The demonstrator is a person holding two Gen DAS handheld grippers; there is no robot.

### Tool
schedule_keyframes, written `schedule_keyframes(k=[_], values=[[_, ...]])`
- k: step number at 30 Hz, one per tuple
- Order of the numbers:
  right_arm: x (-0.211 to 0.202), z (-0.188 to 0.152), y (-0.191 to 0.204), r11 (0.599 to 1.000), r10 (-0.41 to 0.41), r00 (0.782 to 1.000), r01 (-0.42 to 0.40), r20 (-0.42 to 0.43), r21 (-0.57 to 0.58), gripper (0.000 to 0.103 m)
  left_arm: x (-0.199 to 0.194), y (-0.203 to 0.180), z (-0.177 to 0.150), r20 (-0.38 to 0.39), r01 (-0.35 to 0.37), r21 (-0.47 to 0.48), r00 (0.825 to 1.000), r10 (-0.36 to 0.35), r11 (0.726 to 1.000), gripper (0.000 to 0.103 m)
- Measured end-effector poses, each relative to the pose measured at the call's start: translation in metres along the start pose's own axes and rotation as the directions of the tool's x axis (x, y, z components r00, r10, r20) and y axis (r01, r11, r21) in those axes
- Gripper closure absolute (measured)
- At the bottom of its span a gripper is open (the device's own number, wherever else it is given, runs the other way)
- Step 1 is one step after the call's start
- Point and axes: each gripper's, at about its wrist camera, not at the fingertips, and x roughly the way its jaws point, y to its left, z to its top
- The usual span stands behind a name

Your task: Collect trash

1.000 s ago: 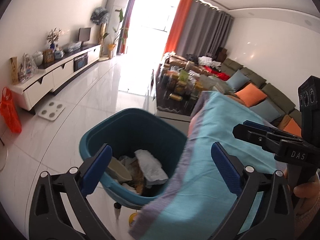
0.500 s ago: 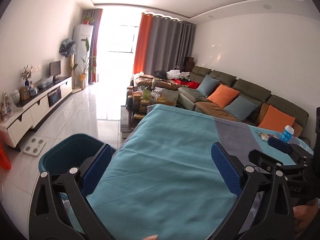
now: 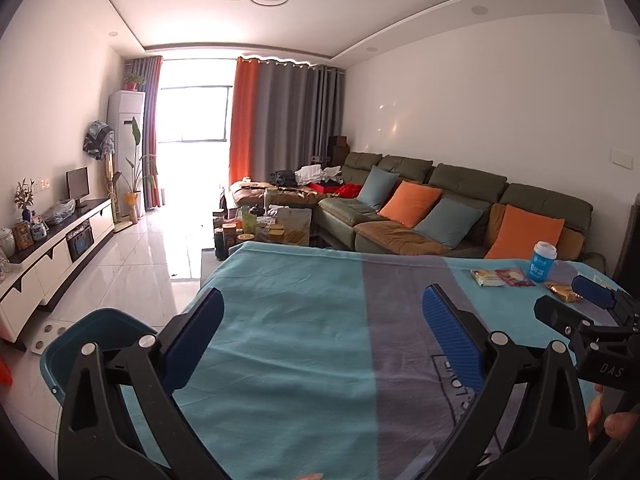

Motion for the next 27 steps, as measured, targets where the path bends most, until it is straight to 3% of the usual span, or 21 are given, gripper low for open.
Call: schedule_keyframes(k=[10, 27], values=[[-0.018, -0.001, -0.012, 0.998, -0.064, 0.997, 0.063, 0.047, 0.016, 0.007, 0.0, -0.018, -0.008, 0.019, 0.001, 0.038, 1.0, -0.002, 0.999, 0.006], [-0.026, 0.0, -0.013, 0.997, -0.078, 0.995, 0.076, 0.061, 0.025, 0.007, -0.008, -0.02, -0.007, 0.038, -0.008, 0.043, 0.999, 0.006, 0.999, 0.006]])
